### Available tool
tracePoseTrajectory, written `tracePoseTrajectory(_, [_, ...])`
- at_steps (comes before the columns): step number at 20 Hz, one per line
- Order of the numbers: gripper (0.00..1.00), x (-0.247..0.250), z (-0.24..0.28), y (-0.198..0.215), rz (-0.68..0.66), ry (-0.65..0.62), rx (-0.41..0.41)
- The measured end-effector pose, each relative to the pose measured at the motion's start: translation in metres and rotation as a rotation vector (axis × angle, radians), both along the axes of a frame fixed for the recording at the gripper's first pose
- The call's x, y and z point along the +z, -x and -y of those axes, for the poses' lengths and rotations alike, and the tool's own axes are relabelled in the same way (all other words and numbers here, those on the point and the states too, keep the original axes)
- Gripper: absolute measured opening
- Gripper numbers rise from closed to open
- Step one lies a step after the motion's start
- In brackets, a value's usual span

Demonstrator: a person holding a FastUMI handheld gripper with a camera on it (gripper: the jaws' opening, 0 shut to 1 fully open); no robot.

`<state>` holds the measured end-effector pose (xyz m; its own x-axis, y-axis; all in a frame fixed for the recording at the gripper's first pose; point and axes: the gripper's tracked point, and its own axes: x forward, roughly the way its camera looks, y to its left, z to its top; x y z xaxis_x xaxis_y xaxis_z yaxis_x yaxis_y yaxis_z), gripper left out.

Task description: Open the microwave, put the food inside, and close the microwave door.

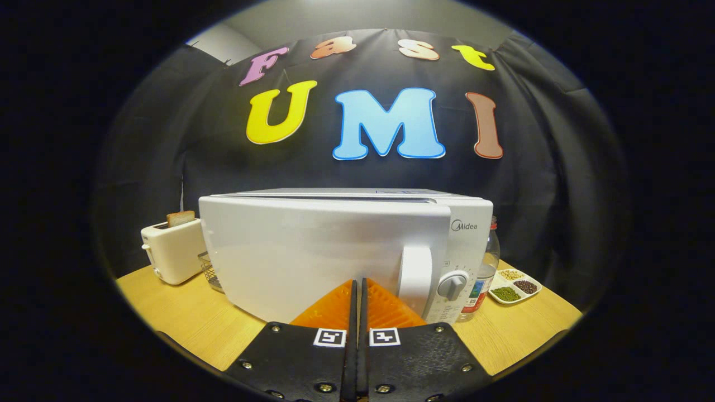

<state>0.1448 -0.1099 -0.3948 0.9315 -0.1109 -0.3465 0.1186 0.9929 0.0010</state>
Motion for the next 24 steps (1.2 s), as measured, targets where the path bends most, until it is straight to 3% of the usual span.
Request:
tracePoseTrajectory(5, [0.01,-0.005,0.012,-0.034,0.005,-0.004,-0.016])
tracePoseTrajectory(9, [0.05,-0.005,0.011,-0.034,-0.007,0.03,0.003])
tracePoseTrajectory(14, [0.05,-0.007,0.004,-0.015,-0.09,-0.104,0.021])
tracePoseTrajectory(19, [0.06,0.034,0.004,0.022,-0.05,-0.086,0.047])
tracePoseTrajectory(24, [0.05,0.124,-0.004,0.055,0.063,-0.031,0.061])
